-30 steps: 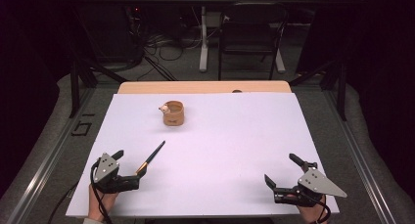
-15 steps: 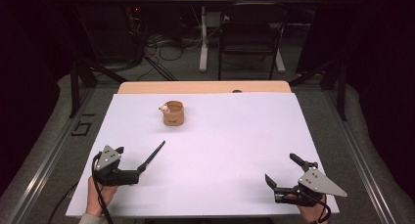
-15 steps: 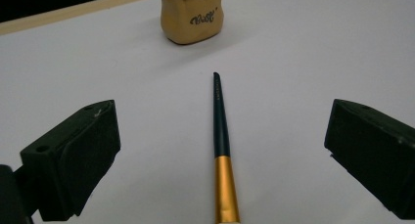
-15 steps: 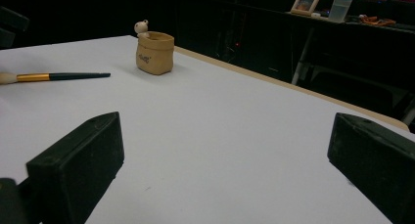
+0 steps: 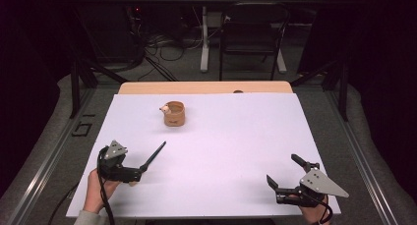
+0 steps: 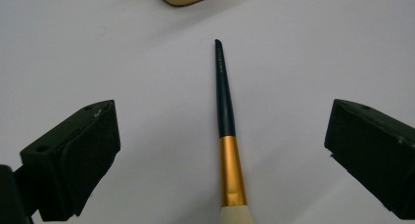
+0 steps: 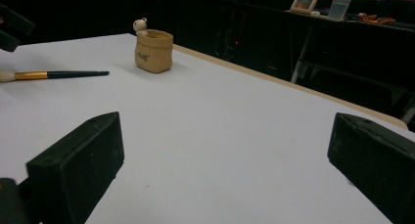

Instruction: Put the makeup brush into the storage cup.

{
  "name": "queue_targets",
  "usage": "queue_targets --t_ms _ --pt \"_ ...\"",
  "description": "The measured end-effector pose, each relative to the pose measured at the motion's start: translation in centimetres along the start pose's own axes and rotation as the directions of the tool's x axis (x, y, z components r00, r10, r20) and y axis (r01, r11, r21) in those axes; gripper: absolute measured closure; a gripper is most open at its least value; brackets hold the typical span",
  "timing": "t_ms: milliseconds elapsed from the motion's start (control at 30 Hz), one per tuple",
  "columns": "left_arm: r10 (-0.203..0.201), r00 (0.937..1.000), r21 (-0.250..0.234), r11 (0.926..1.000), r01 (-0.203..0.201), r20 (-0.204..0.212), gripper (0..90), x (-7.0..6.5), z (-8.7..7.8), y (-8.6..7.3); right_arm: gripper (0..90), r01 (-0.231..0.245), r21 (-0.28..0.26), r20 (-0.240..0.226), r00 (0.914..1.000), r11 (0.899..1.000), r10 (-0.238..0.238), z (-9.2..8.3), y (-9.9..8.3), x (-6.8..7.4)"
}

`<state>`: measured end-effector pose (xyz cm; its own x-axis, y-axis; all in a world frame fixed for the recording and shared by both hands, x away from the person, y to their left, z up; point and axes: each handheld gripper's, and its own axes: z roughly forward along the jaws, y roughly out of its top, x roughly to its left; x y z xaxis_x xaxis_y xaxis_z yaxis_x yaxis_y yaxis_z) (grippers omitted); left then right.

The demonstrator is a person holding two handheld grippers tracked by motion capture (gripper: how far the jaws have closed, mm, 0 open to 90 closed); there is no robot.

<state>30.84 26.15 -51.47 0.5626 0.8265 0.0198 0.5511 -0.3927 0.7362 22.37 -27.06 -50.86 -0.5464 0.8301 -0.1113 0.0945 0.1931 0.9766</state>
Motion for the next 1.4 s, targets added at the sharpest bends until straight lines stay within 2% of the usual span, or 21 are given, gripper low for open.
queue_targets --t_ms 233,367,400,433,467,500,633,767,900,967,1000,1033,1200,1233,1267,1300,1400 --pt "0.004 1.0 0.076 0.9971 -0.004 0.003 0.2 0.3 0.2 1.0 0.0 0.003 0.017 -0.001 1.0 1.0 -0.003 -0.1 0.0 0.0" --pt "-0.002 0.9999 0.154 0.9881 0.0 0.012 0.6 0.7 1.0 1.6 0.0 0.001 0.005 -0.001 1.0 1.0 -0.001 -0.1 0.0 0.0" --pt "-0.002 0.9999 0.154 0.9881 0.0 0.012 0.6 0.7 1.0 1.6 0.0 0.001 0.005 -0.001 1.0 1.0 -0.001 -0.1 0.0 0.0" --pt "-0.004 0.9998 0.185 0.9828 0.0 0.021 0.6 0.7 1.3 1.9 0.0 0.003 0.011 -0.003 1.0 1.0 -0.003 -0.2 0.0 -0.1" --pt "-0.004 0.9998 0.185 0.9828 0.0 0.021 0.6 0.7 1.3 1.9 0.0 0.003 0.011 -0.003 1.0 1.0 -0.003 -0.2 0.0 -0.1" --pt "-0.003 0.9995 0.213 0.977 -0.004 0.033 0.6 0.6 1.6 2.2 0.0 0.0 0.013 -0.005 1.0 1.0 0.0 -0.2 0.0 -0.2" --pt "0.025 0.999 0.277 0.9604 -0.034 0.036 1.3 0.2 2.3 3.1 0.0 0.002 0.018 -0.01 0.9999 1.0 -0.002 -0.2 0.0 -0.1" --pt "0.051 0.9979 0.344 0.9369 -0.062 0.041 2.4 0.0 3.0 3.8 0.0 -0.003 0.02 -0.012 0.9999 1.0 0.003 -0.2 0.0 -0.1" --pt "0.05 0.998 0.388 0.9197 -0.061 0.04 6.1 -0.2 3.4 4.4 0.0 0.001 0.02 -0.004 1.0 1.0 0.0 -0.1 -0.1 -0.1" --pt "0.062 0.9972 0.42 0.9047 -0.073 0.042 9.5 -0.3 3.6 4.6 0.0 -0.005 0.026 0.001 1.0 1.0 0.005 -0.1 -0.1 -0.1" --pt "0.062 0.9973 0.428 0.9009 -0.073 0.04 10.4 -0.4 3.7 4.6 0.0 -0.006 0.031 0.001 1.0 0.999 0.006 -0.1 -0.1 -0.1" --pt "0.067 0.997 0.442 0.8936 -0.077 0.039 12.1 -0.4 3.8 4.7 0.0 -0.006 0.026 0.002 1.0 1.0 0.006 -0.1 -0.1 -0.1" --pt "0.058 0.9969 0.485 0.8713 -0.077 0.054 20.6 -0.4 4.3 4.6 0.0 0.0 0.024 -0.002 1.0 1.0 0.0 0.0 -0.1 0.0" --pt "0.058 0.9969 0.485 0.8713 -0.077 0.054 23.0 -0.4 4.3 4.6 0.0 0.002 0.034 -0.002 1.0 0.999 -0.002 -0.1 -0.1 0.0" --pt "0.057 0.9966 0.499 0.8629 -0.08 0.06 24.7 -0.3 4.4 4.6 0.0 0.003 0.034 -0.003 1.0 0.999 -0.003 -0.1 -0.1 0.0" --pt "0.055 0.9962 0.508 0.8575 -0.081 0.067 26.3 -0.3 4.4 4.6 0.0 0.003 0.034 -0.003 1.0 0.999 -0.003 -0.1 -0.1 0.0" --pt "0.047 0.9956 0.529 0.8449 -0.083 0.081 32.1 -0.2 4.7 4.4 0.0 0.003 0.036 -0.003 1.0 0.999 -0.002 -0.1 -0.1 0.0"
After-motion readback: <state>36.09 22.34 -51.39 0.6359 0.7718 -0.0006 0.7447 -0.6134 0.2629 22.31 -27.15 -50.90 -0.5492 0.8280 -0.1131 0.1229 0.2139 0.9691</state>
